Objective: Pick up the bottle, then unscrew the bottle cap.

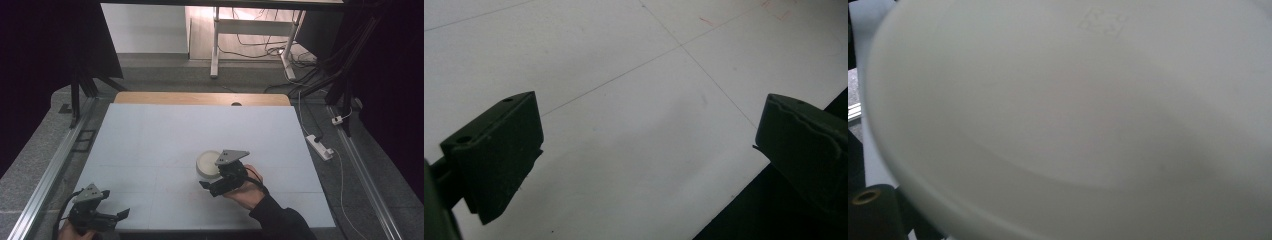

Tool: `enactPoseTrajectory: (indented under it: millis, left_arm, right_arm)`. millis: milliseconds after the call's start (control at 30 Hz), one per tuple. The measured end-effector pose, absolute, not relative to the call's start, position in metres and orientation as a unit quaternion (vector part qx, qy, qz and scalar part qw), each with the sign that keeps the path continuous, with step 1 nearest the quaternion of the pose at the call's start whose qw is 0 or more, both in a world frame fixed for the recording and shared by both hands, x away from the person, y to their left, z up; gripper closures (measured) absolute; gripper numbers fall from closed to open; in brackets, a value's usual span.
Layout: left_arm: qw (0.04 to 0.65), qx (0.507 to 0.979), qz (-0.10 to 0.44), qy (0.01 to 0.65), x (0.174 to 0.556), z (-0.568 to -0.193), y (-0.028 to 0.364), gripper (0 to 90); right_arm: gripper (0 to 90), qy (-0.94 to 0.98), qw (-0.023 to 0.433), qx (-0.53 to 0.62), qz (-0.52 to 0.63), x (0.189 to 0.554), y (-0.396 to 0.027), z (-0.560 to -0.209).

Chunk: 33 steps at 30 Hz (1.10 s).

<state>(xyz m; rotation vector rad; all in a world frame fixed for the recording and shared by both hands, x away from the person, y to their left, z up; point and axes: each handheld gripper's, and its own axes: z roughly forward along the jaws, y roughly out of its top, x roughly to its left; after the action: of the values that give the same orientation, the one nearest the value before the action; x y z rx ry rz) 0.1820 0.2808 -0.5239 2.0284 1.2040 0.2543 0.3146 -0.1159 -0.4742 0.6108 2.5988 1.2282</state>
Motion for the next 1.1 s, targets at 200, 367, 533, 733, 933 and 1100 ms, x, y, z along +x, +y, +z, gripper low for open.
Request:
enactPoseTrajectory:
  millis: [200, 367, 533, 733, 933, 1100]
  left_arm:
    - [0.375, 0.793, 0.099, 0.470, 0.182, -0.524, 0.281, 0.2]
    - [0.375, 0.793, 0.100, 0.469, 0.182, -0.524, 0.281, 0.1]
    - [0.374, 0.794, 0.100, 0.469, 0.182, -0.524, 0.280, 0.1]
    - [0.376, 0.792, 0.100, 0.471, 0.182, -0.524, 0.281, 0.1]
    - [0.373, 0.794, 0.100, 0.469, 0.182, -0.524, 0.280, 0.0]
    - [0.369, 0.797, 0.101, 0.467, 0.182, -0.523, 0.279, 0.0]
  right_arm:
    - [6.5, 0.883, 0.098, 0.194, 0.417, 0.310, -0.107, -0.473]
    - [6.5, 0.883, 0.095, 0.185, 0.420, 0.305, -0.100, -0.472]
    - [6.5, 0.887, 0.092, 0.172, 0.418, 0.298, -0.092, -0.473]
    - [6.5, 0.888, 0.092, 0.168, 0.417, 0.297, -0.091, -0.474]
    - [6.5, 0.887, 0.094, 0.170, 0.420, 0.298, -0.092, -0.474]
    - [6.5, 0.886, 0.097, 0.172, 0.419, 0.298, -0.094, -0.474]
